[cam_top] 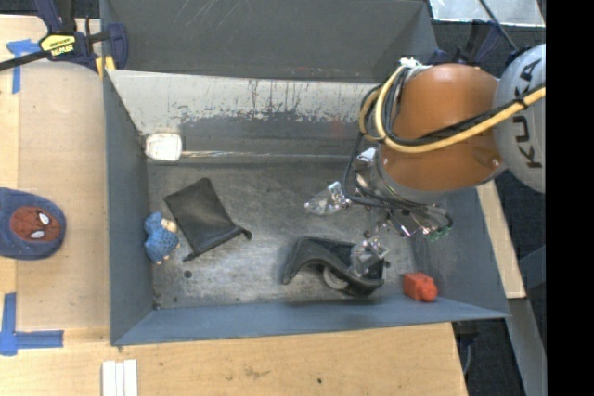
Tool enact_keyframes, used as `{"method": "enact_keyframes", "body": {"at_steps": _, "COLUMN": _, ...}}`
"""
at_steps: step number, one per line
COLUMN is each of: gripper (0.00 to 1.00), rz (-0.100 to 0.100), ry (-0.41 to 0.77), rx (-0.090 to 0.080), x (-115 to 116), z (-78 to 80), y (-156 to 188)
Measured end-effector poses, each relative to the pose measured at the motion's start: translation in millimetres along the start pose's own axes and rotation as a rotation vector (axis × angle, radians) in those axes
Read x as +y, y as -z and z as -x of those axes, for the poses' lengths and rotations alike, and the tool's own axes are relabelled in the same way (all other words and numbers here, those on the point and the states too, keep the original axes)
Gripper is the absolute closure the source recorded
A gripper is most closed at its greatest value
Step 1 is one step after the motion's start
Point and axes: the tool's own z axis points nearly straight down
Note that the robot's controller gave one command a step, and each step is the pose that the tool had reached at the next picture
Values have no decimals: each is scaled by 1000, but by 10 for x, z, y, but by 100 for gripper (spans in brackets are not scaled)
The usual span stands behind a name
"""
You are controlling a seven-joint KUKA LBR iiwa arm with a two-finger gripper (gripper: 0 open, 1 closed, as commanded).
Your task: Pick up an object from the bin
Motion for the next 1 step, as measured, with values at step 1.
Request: {"method": "enact_keyframes", "body": {"at_steps": 1, "gripper": 0, "rz": 7, "ry": 90, "rx": 16, "x": 16, "z": 134, "y": -830}}
